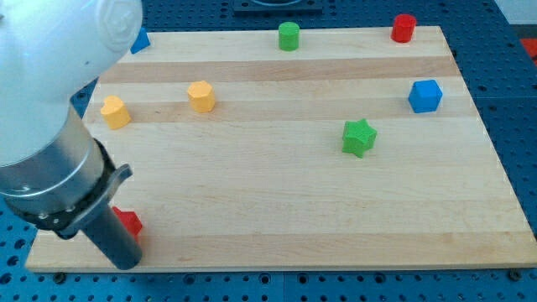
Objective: Slide red star towards bottom left
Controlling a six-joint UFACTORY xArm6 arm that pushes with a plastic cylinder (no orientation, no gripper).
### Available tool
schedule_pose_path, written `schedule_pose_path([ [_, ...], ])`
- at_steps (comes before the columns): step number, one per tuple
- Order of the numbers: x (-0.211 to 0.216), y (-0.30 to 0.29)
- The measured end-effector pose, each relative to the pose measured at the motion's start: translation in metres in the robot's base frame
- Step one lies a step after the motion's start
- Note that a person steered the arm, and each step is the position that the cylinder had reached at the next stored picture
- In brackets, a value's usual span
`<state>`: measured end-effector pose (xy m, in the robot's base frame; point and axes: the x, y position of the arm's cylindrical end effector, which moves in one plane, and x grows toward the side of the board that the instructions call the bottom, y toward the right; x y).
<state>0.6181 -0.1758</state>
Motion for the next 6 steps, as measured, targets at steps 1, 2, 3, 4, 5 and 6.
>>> schedule_pose_path([
  [1, 0.0, 0.013],
  [2, 0.0, 0.023],
  [3, -0.01, 0.024],
  [4, -0.023, 0.024],
  [5, -0.032, 0.02],
  [6, -0.035, -0.001],
])
